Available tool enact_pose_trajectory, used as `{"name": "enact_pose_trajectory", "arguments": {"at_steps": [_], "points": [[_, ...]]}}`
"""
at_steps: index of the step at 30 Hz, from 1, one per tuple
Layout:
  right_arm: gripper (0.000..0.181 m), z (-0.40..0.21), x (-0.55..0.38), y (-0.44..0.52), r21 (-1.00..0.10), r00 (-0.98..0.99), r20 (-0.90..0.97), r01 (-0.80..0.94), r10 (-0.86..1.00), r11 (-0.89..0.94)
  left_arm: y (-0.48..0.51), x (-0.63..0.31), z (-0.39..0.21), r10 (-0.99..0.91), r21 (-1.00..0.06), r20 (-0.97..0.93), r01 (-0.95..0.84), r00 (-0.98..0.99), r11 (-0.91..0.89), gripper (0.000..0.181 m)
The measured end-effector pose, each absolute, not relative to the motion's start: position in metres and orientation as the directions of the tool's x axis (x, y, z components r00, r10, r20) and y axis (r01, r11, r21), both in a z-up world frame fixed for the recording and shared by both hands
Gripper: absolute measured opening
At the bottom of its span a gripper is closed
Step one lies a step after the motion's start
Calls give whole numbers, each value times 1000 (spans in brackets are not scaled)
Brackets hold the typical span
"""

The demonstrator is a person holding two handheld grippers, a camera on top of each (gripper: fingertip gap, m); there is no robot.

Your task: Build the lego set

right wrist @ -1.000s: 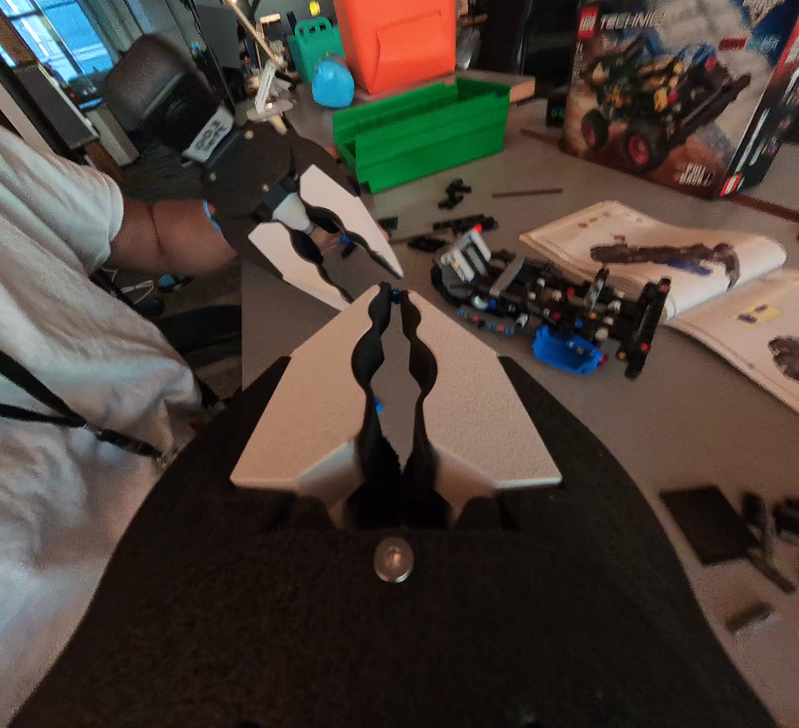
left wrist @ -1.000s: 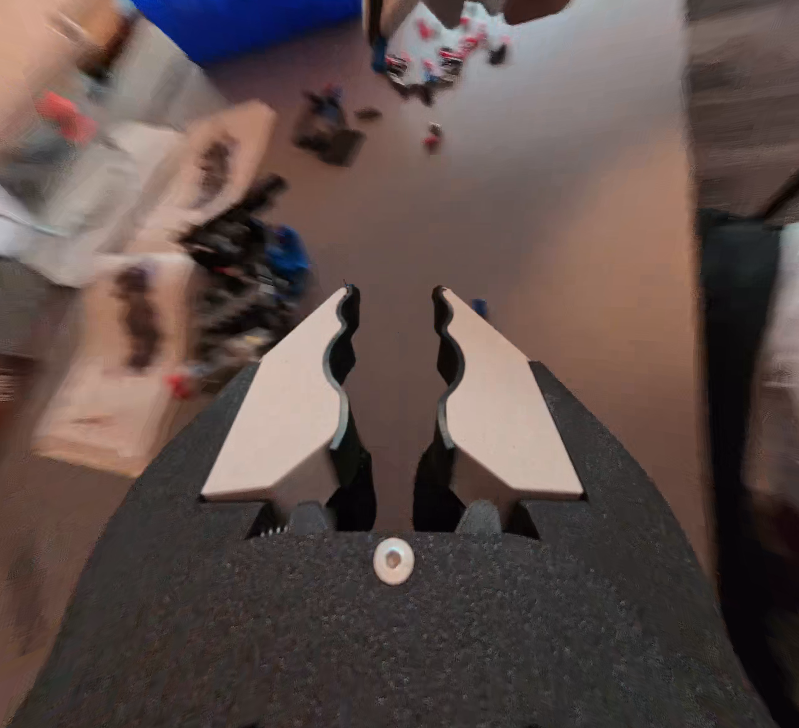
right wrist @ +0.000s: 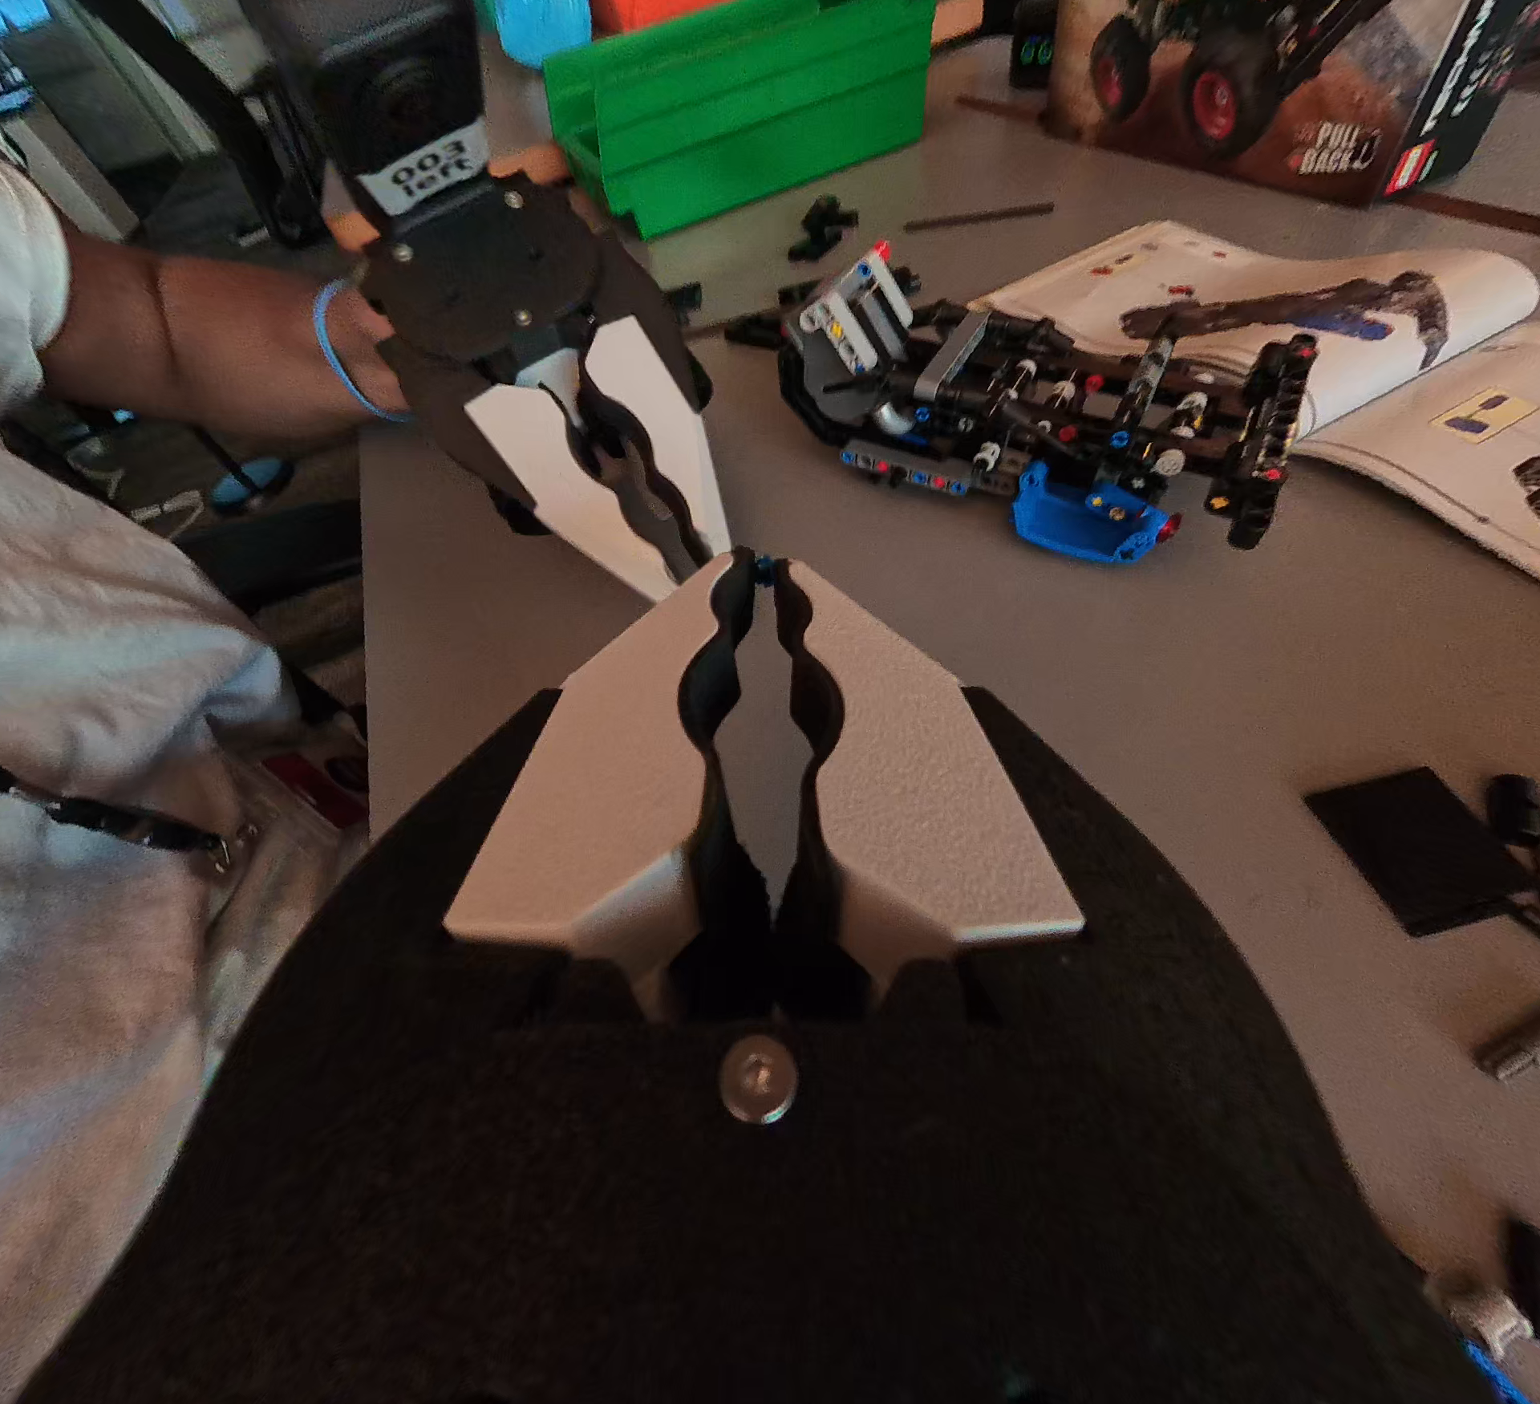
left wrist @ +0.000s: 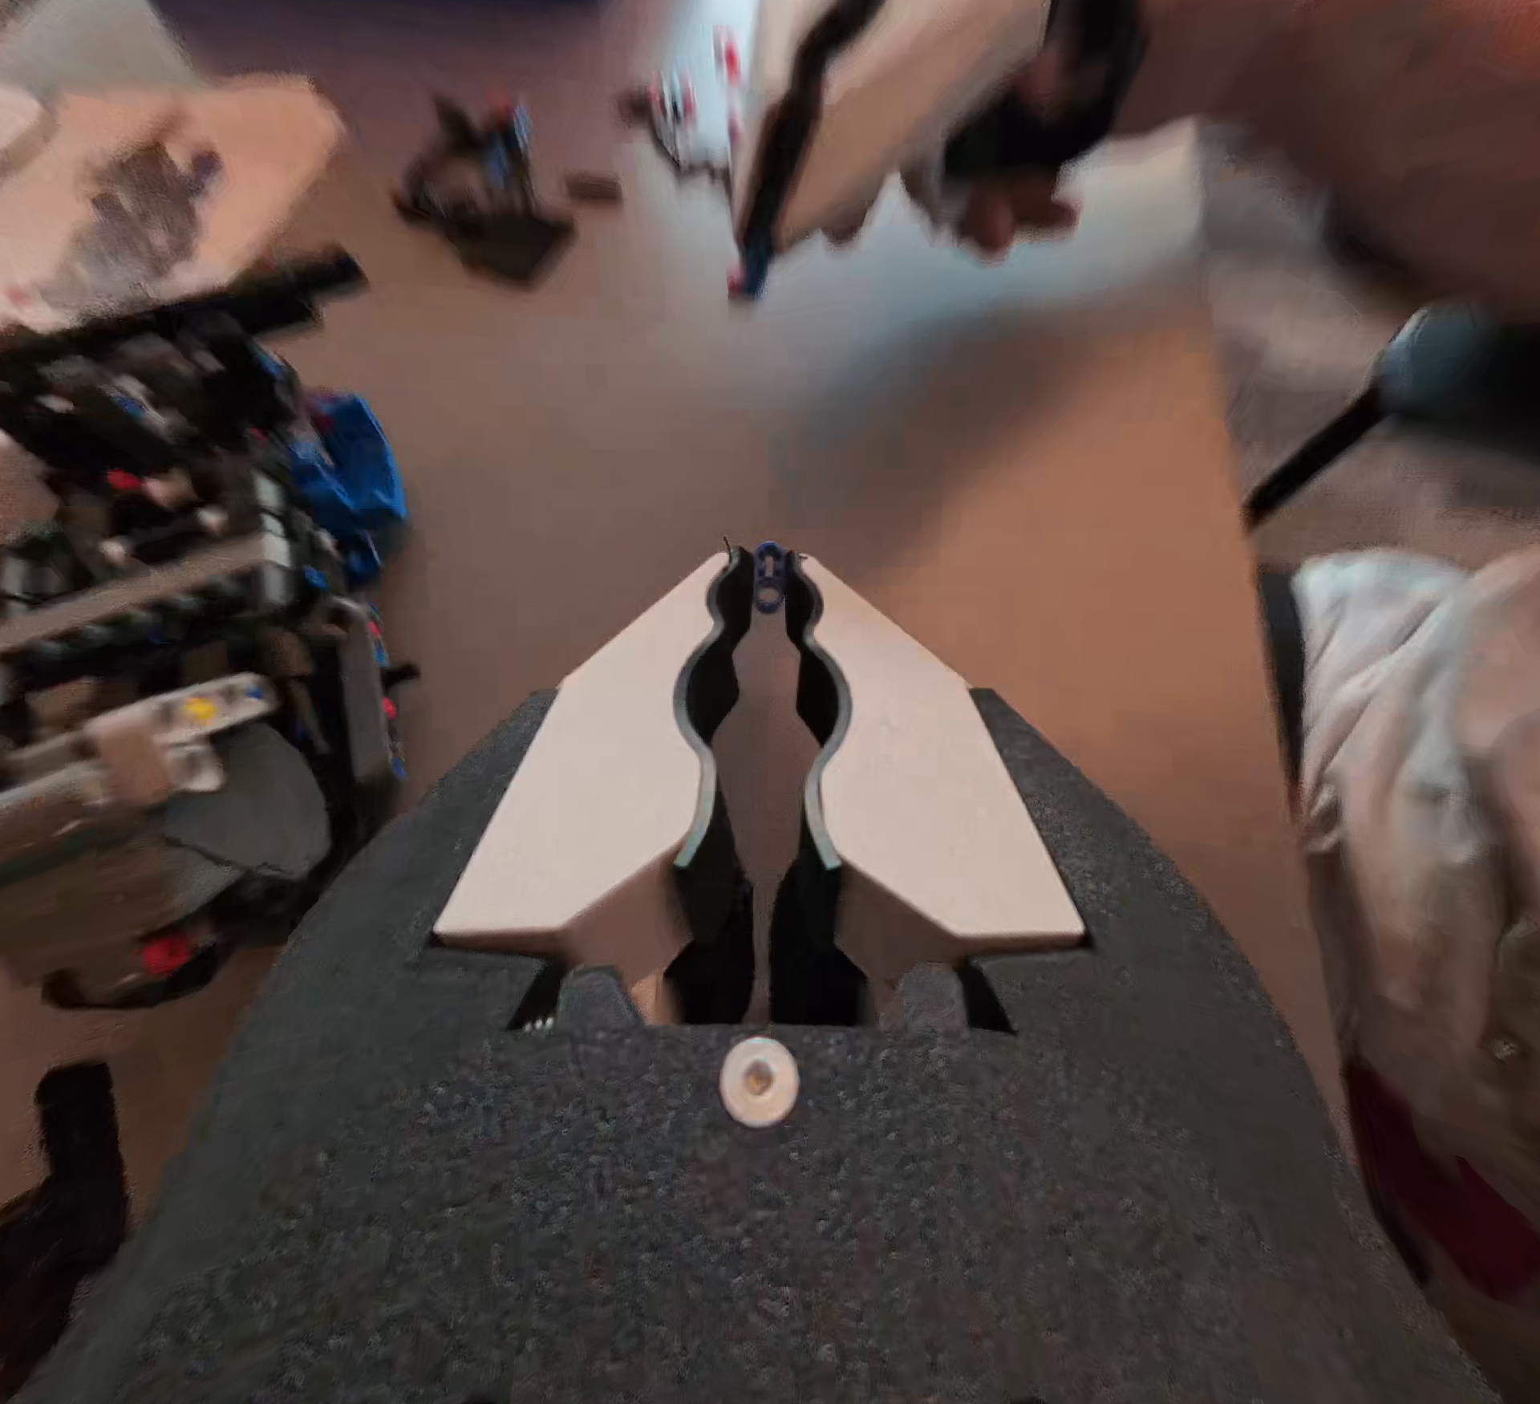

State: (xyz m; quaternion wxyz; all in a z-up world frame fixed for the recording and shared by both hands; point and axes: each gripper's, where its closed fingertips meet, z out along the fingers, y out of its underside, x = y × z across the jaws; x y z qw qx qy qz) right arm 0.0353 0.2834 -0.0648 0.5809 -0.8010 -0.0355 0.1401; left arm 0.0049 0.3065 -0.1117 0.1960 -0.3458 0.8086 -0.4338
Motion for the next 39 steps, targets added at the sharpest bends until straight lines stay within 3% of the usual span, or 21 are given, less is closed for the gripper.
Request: {"name": "enact_pose_trajectory", "arguments": {"at_steps": [1, 3, 5, 8, 11, 21, 39], "points": [[4, -59, 37, 284, -949, 957, -191, -123, 217, -291, 308, 10, -91, -735, -899, 40, -346, -676, 270, 6], [4, -42, 39, 287, -962, 950, -222, -177, 218, -206, 319, 17, -50, -731, -966, 159, -258, -664, 25, 5], [4, -22, 36, 291, -956, 922, -291, -273, 256, -106, 332, 17, -14, -667, -958, 285, -190, -688, -213, 6], [4, 3, 31, 301, -927, 890, -341, -373, 304, 51, 349, 12, 17, -522, -860, 423, -146, -741, -489, 5], [4, 16, 24, 321, -897, 864, -380, -432, 332, 97, 353, 8, 25, -385, -756, 515, -194, -766, -625, 5], [4, 37, 2, 357, -933, 925, -259, -314, 279, 176, 361, -1, 38, -128, -550, 614, -307, -779, -777, 5], [4, 34, 0, 363, -889, 869, -372, -435, 327, 146, 362, -3, 35, -233, -628, 574, -239, -785, -741, 5]]}}
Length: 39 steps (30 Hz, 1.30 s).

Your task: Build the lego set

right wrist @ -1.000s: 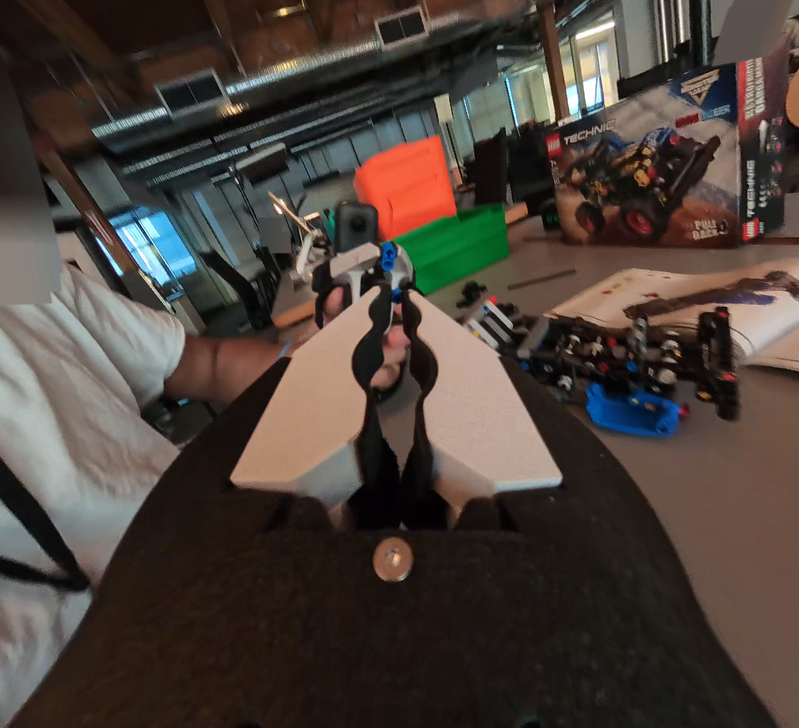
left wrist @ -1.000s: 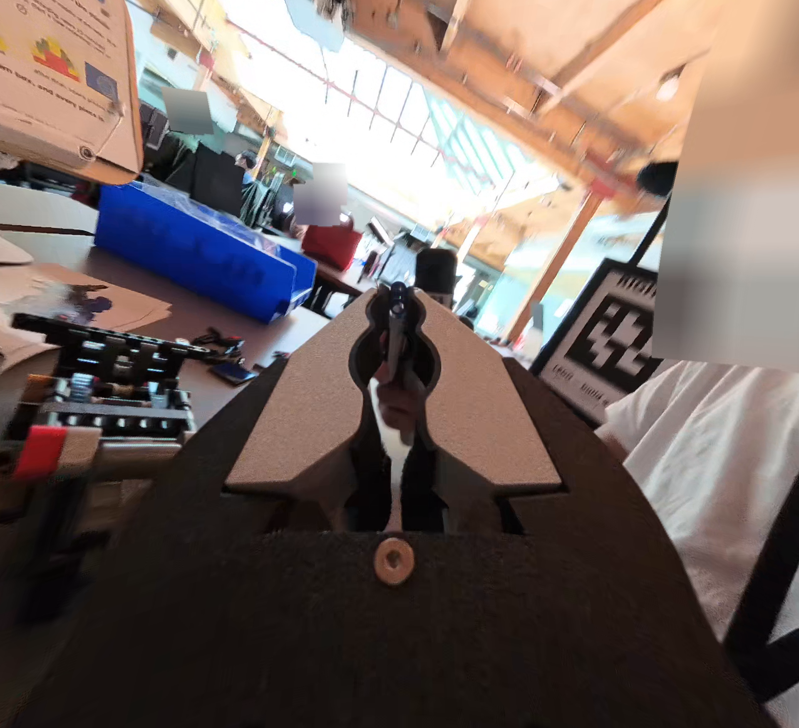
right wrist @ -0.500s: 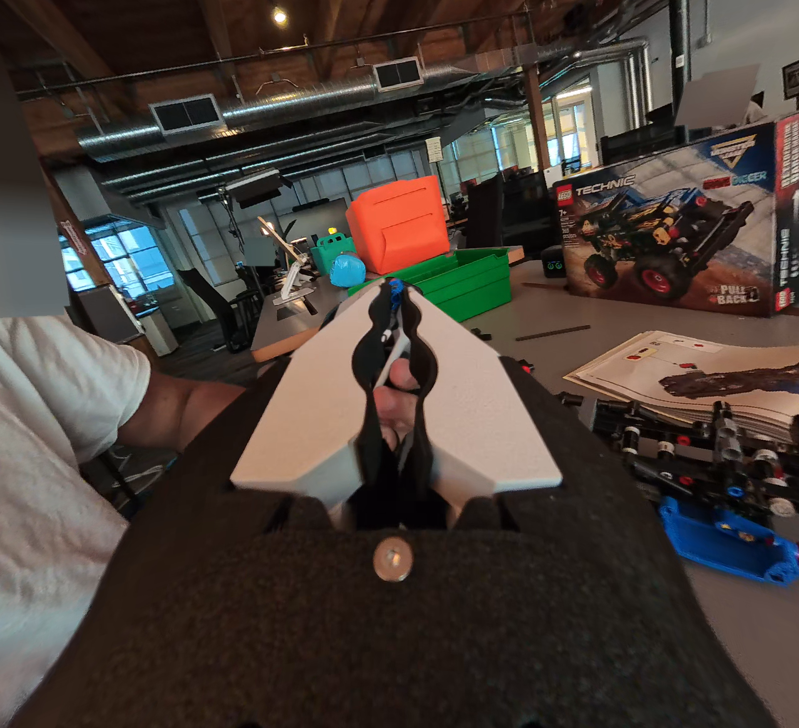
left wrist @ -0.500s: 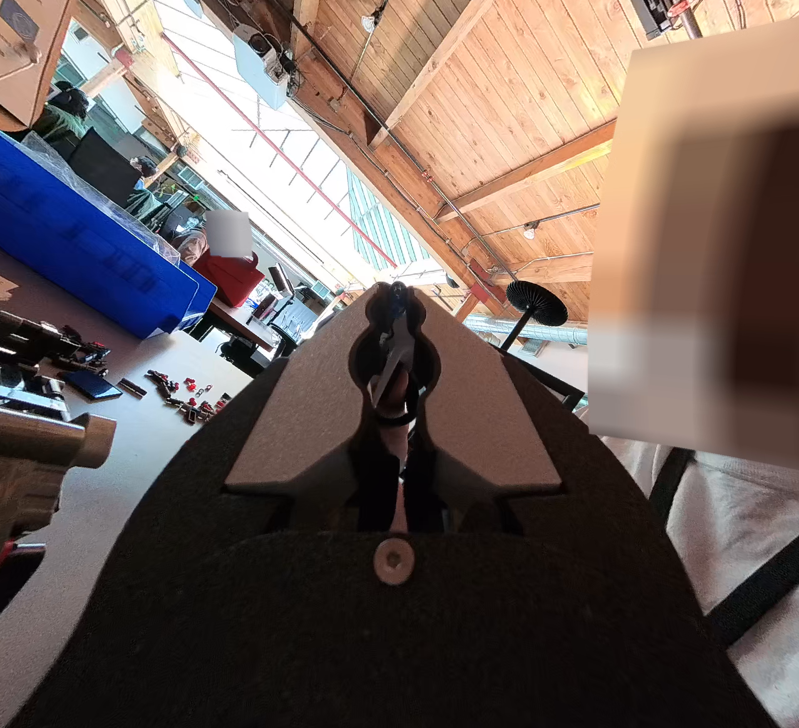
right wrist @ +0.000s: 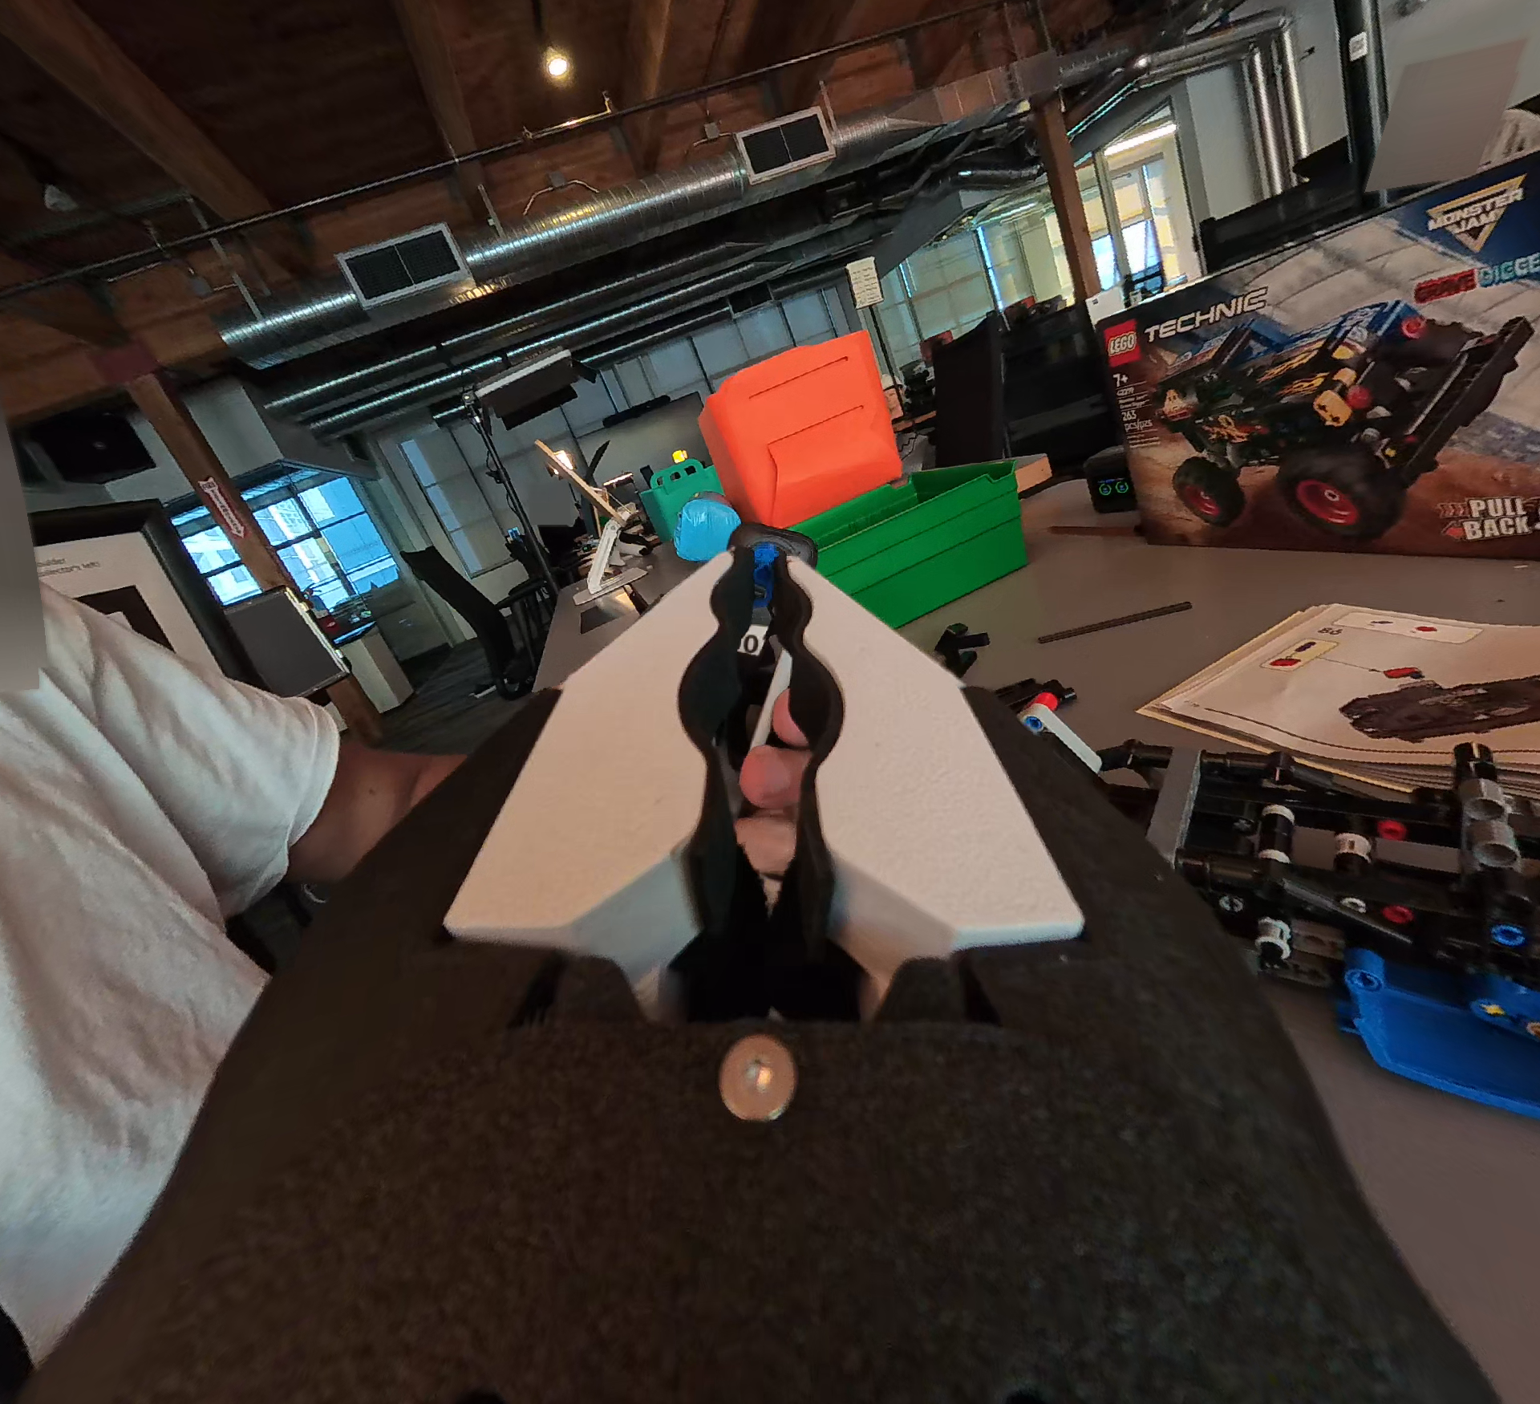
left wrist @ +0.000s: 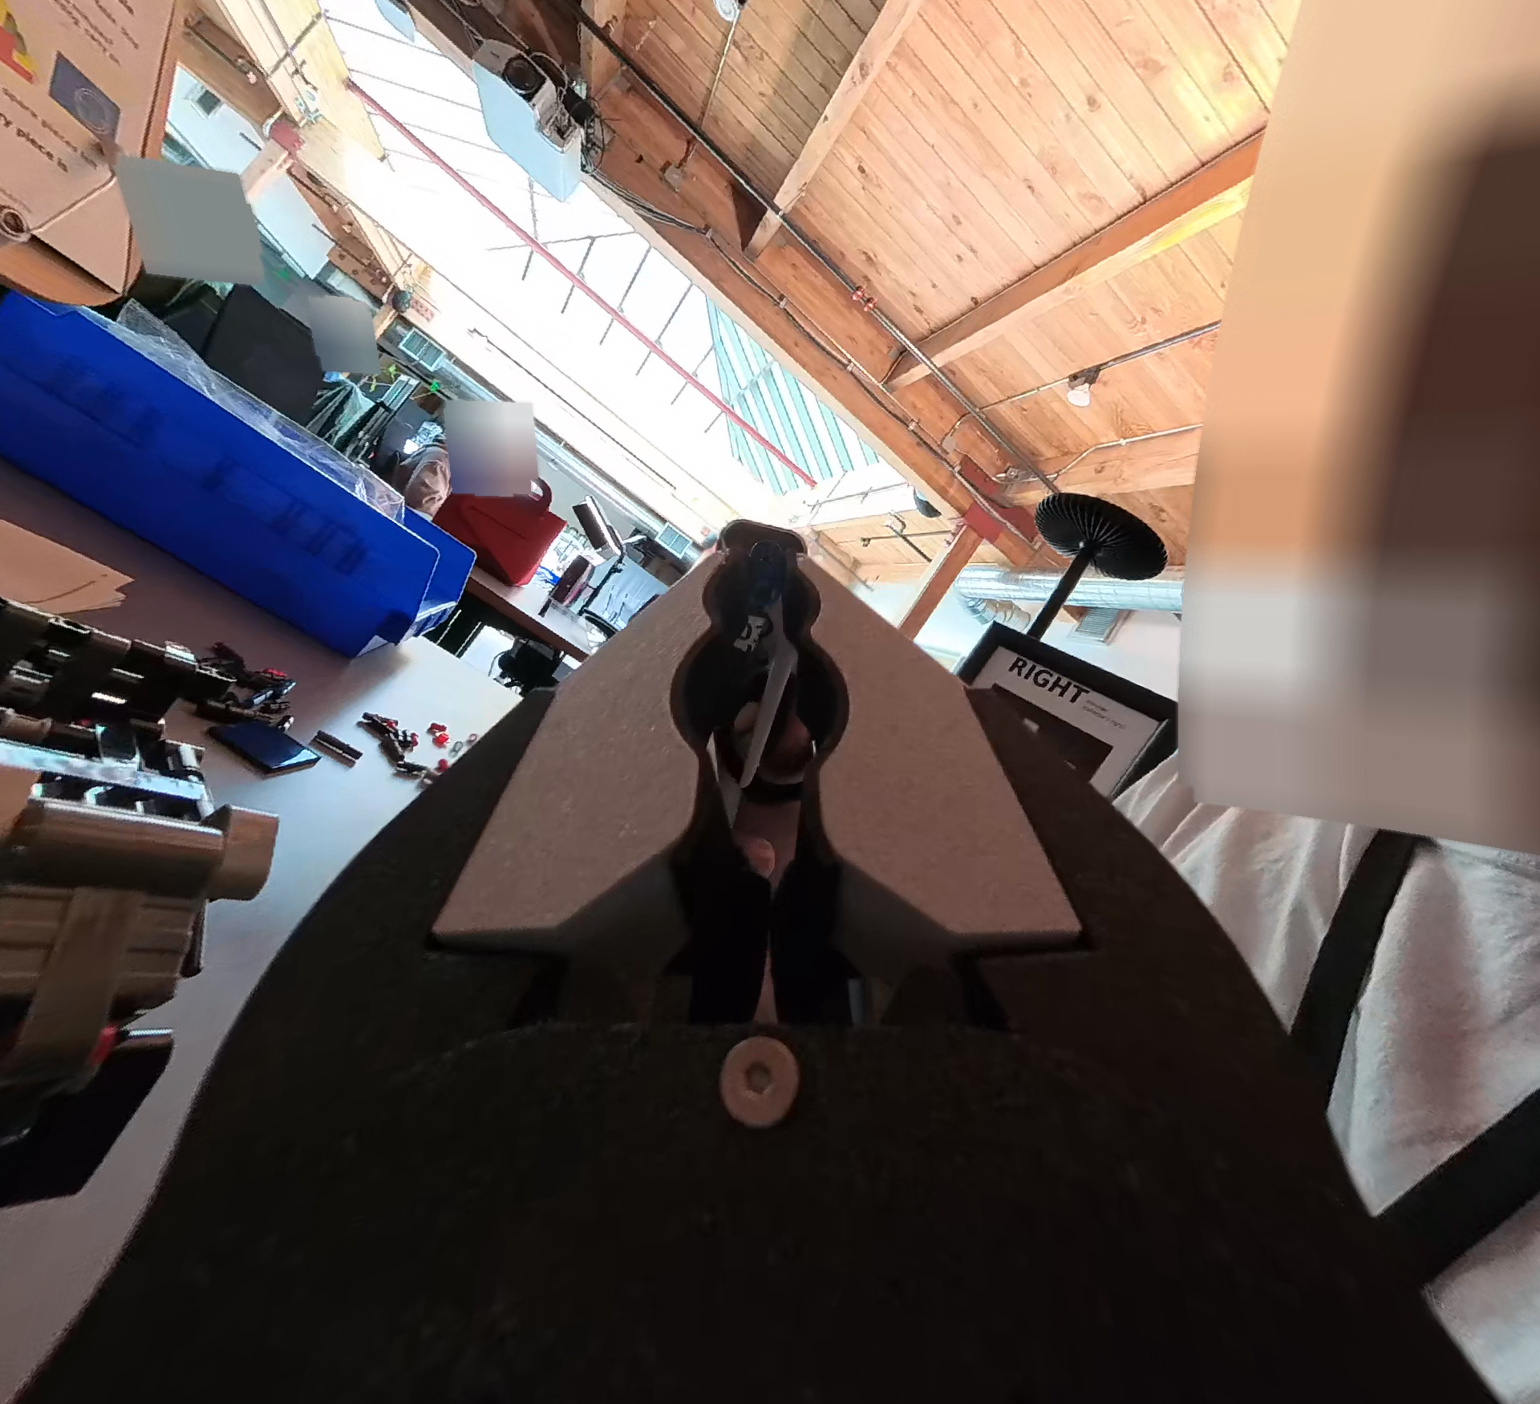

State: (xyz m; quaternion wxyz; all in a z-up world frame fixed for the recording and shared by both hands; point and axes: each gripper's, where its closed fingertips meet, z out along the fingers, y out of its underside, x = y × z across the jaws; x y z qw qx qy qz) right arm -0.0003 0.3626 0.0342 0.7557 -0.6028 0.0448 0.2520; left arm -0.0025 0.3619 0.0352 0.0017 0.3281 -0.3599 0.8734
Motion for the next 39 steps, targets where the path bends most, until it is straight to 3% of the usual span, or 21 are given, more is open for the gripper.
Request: {"name": "enact_pose_trajectory", "arguments": {"at_steps": [6, 17, 22, 25, 29, 36, 39], "points": [[4, 30, 0, 362, -867, 832, -421, -486, 361, 110, 361, -2, 30, -257, -661, 571, -251, -780, -707, 5], [4, 21, 1, 360, -935, 895, -320, -351, 311, 51, 366, -5, 26, -447, -840, 438, -177, -780, -513, 5], [4, 16, 14, 352, -959, 929, -269, -282, 253, 14, 368, 2, 2, -727, -994, 102, -32, -679, -109, 6], [4, 16, 21, 348, -961, 934, -270, -276, 233, -7, 368, 5, -2, -795, -993, -114, 58, -596, 99, 6], [4, 14, 28, 343, -966, 946, -255, -258, 201, -17, 366, 8, -14, -800, -967, -240, 68, -550, 244, 6], [4, 8, 32, 341, -966, 949, -258, -255, 181, -44, 365, 8, -15, -803, -964, -252, 69, -540, 256, 6], [4, 8, 21, 342, -958, 929, -285, -285, 234, -35, 359, 1, 2, -793, -992, -127, 91, -596, 91, 5]]}}
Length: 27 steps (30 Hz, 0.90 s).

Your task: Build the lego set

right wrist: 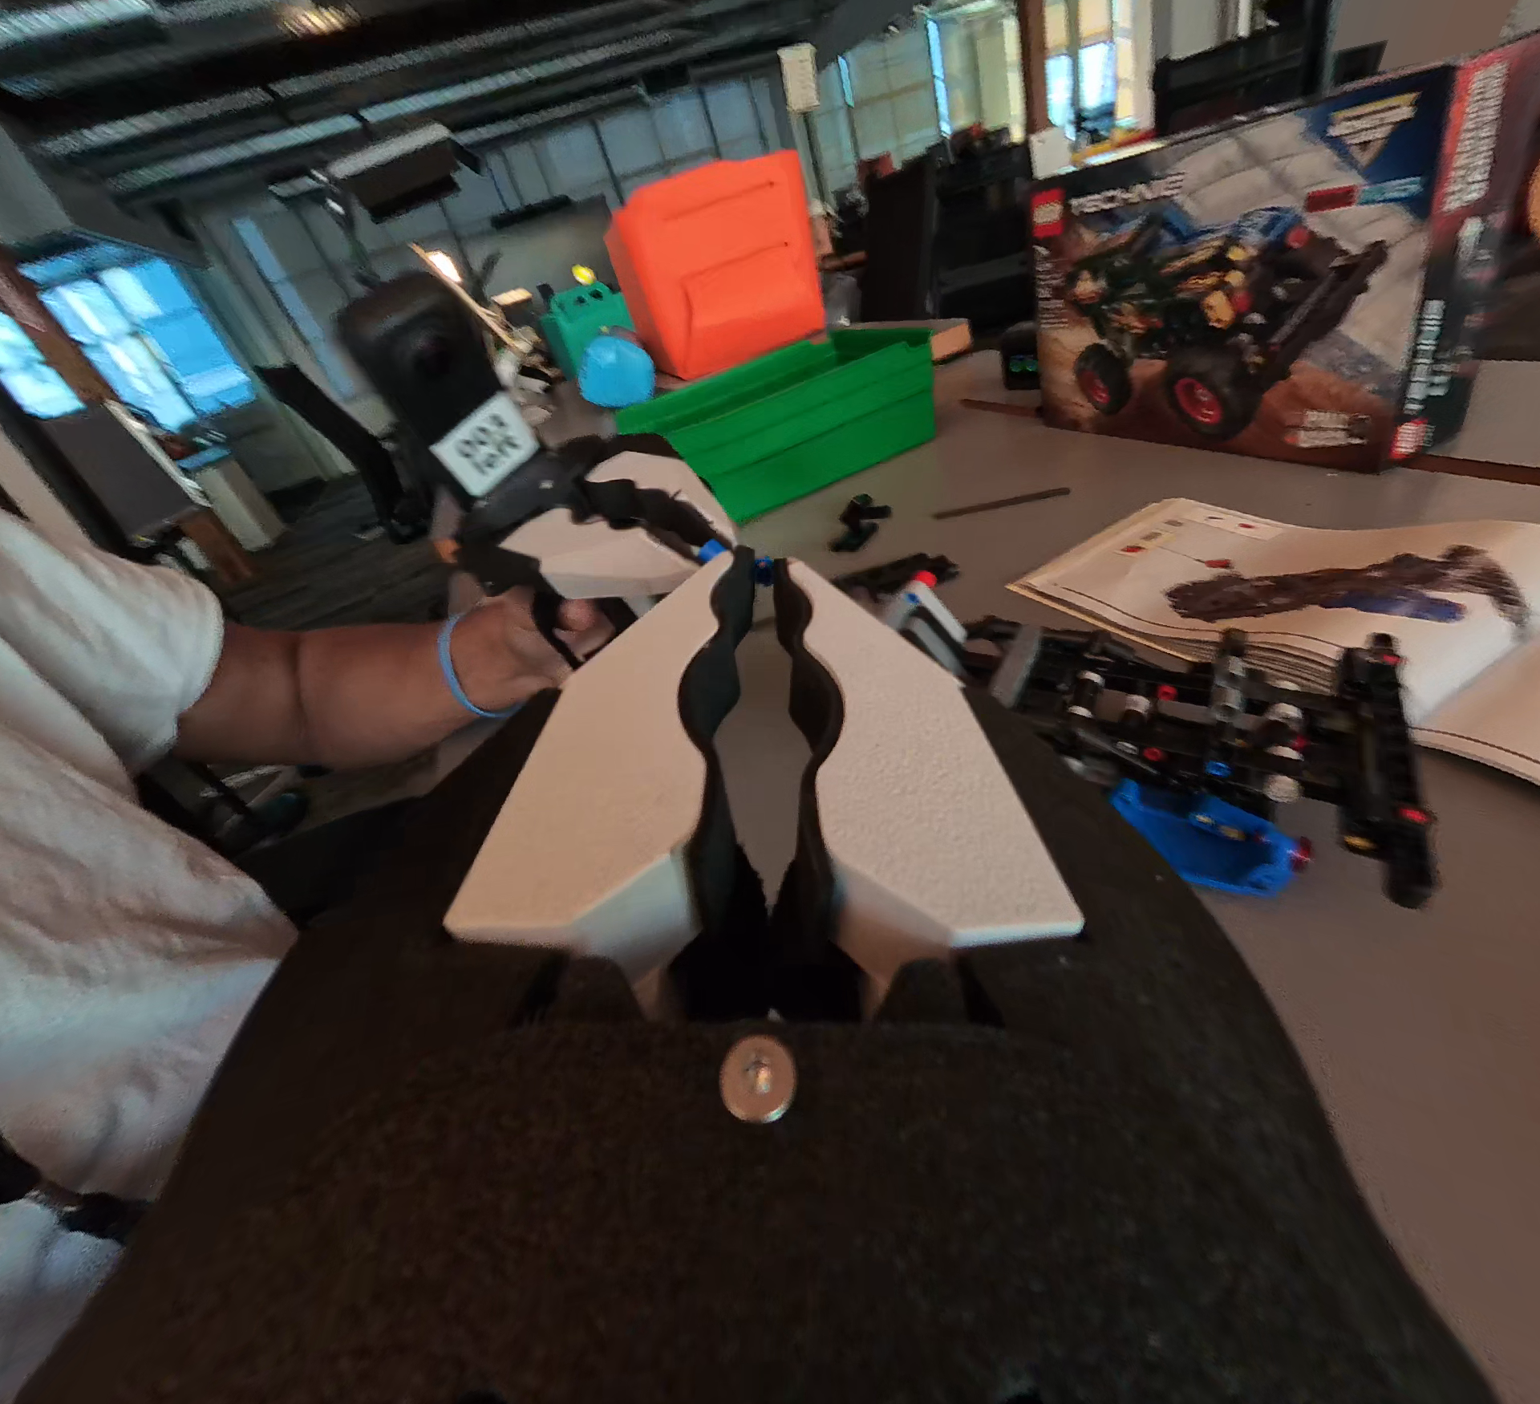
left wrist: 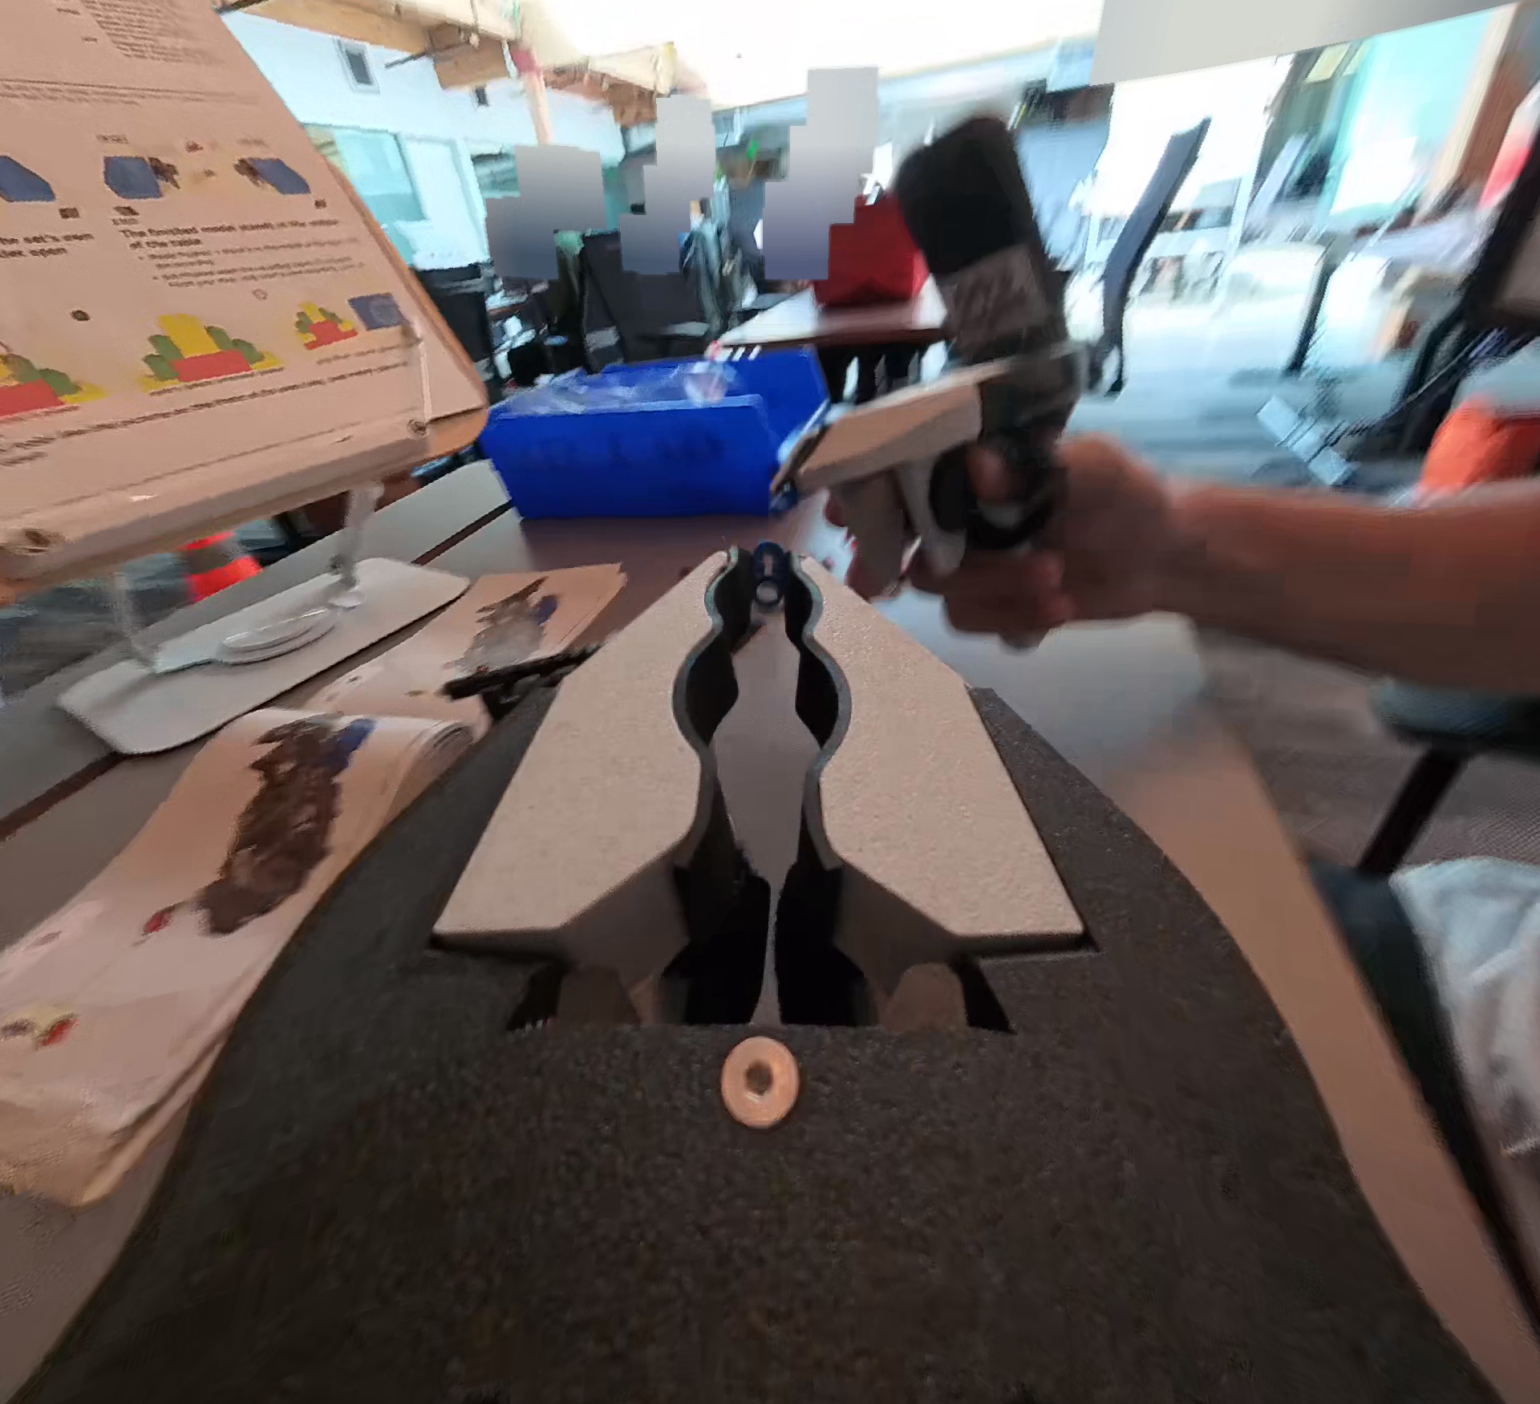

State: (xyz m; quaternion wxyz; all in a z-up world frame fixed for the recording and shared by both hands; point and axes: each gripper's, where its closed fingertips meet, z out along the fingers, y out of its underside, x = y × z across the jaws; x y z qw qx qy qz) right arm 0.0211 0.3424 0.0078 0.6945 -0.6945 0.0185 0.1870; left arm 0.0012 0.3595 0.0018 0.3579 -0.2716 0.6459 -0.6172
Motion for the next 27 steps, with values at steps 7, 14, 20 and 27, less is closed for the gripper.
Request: {"name": "enact_pose_trajectory", "arguments": {"at_steps": [7, 14, 20, 27], "points": [[4, 34, -15, 356, -933, 879, -298, -351, 373, 81, 349, -20, 49, -556, -881, 270, 32, -786, -473, 5], [4, 52, -10, 361, -849, 821, -415, -504, 393, 158, 361, -17, 56, -327, -695, 473, -118, -818, -709, 5], [4, 49, -11, 362, -828, 803, -446, -538, 395, 157, 364, -16, 56, -286, -656, 504, -146, -815, -741, 5], [4, 52, -14, 361, -828, 802, -438, -536, 406, 165, 362, -16, 55, -304, -676, 494, -140, -815, -723, 5]]}}
